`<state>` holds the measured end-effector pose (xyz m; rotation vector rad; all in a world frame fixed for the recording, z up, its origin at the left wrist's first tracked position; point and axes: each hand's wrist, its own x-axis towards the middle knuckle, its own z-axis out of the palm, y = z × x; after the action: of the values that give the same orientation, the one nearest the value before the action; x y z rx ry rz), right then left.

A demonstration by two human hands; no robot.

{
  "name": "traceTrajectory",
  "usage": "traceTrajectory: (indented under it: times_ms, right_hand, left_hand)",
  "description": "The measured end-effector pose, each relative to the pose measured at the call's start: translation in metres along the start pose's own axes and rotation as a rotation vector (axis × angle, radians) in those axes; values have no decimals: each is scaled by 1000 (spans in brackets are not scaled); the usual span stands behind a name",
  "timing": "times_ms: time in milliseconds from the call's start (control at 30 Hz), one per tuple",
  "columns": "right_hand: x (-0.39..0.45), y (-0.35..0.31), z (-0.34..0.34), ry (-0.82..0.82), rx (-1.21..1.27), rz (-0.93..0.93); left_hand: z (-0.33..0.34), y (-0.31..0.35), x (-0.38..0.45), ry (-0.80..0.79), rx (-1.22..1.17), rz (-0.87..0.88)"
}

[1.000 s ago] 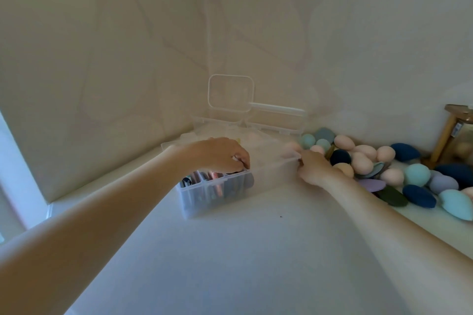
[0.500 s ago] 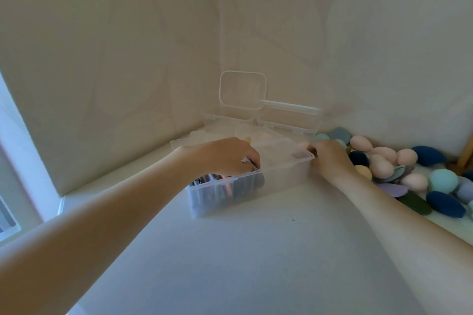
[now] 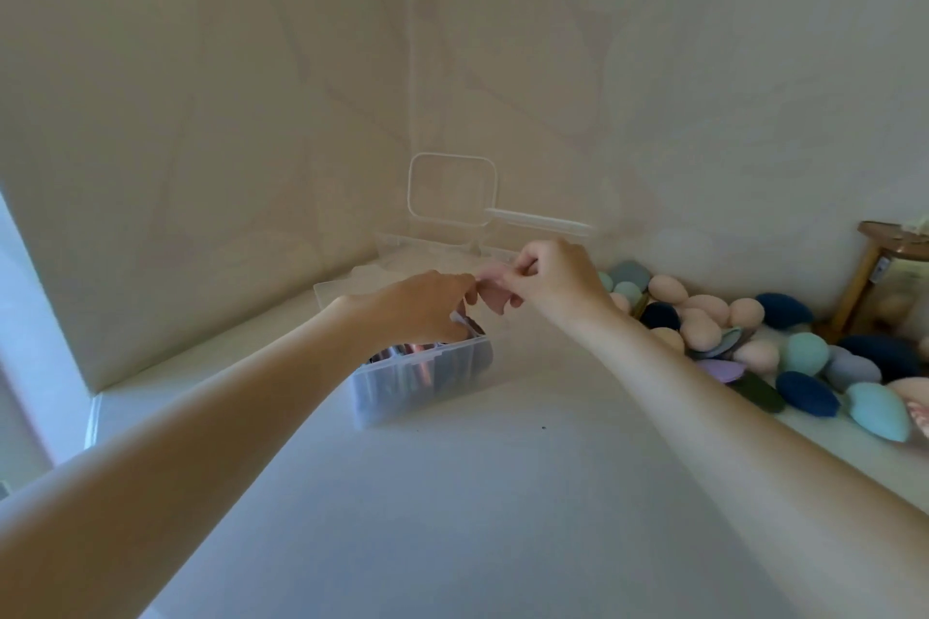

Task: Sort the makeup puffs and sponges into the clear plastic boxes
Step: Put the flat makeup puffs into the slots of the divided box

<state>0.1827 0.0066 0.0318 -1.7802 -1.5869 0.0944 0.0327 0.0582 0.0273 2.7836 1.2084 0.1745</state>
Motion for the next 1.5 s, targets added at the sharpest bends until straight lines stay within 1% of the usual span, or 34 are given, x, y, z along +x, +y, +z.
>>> traceTrajectory:
  times_ms: [100, 200, 267, 433, 600, 667, 733, 800, 900, 933, 967, 1033, 1067, 1100, 1133, 1233, 1267, 1333, 1433, 1500]
  right_hand:
    - [-7, -6, 9, 98, -17, -7]
    - [-12, -16, 5, 96, -45, -85]
    - [-13, -19, 3, 92, -53, -98]
    - [-13, -16, 4, 152, -41, -20]
    - [-18, -8, 7, -17, -39, 44]
    - [-20, -6, 12, -84, -101, 13]
    - [-22, -6, 19, -98, -175, -34]
    - [-19, -6, 25, -113, -200, -54]
    - [-11, -9, 22, -208, -178, -41]
    - [-8, -8, 17, -205, -135, -22]
    - [-5, -5, 11, -156, -74, 1]
    - [4, 5, -5, 13, 5, 60]
    - [7, 14, -12, 79, -14, 95]
    - [10, 25, -17, 110, -84, 126]
    - [12, 38, -19, 92, -188, 147]
    - [16, 72, -15, -116, -508, 138]
    - [17, 78, -12, -194, -565, 133]
    - [22, 84, -9, -289, -679, 98]
    - [31, 82, -3, -342, -890, 64]
    - [35, 84, 5, -360, -988, 62]
  left_hand:
    - [1, 3, -3, 16, -15, -6]
    - [1, 5, -4, 20, -9, -2]
    - [1, 5, -4, 25, -8, -10]
    - [5, 4, -3, 65, -18, -23]
    - [5, 4, -1, 62, -21, -37]
    - [5, 4, -1, 65, -40, -36]
    - [4, 5, -2, 56, -56, -20]
    - [2, 8, -2, 41, -10, 1]
    - [1, 8, -3, 36, 73, 26]
    - [1, 7, -2, 39, 70, 41]
    - [1, 6, -2, 40, 64, 57]
    - [1, 4, -1, 34, 60, 70]
    - [1, 4, 0, 31, 64, 75]
    - [-1, 5, 1, 25, 79, 83]
    - [-2, 6, 3, 17, 99, 93]
    - [-7, 6, 7, -31, 143, 118]
    - [-7, 7, 9, -47, 156, 125]
    - [-8, 8, 13, -70, 194, 139]
    - [-10, 12, 19, -97, 246, 155]
    - [-10, 13, 22, -96, 245, 161]
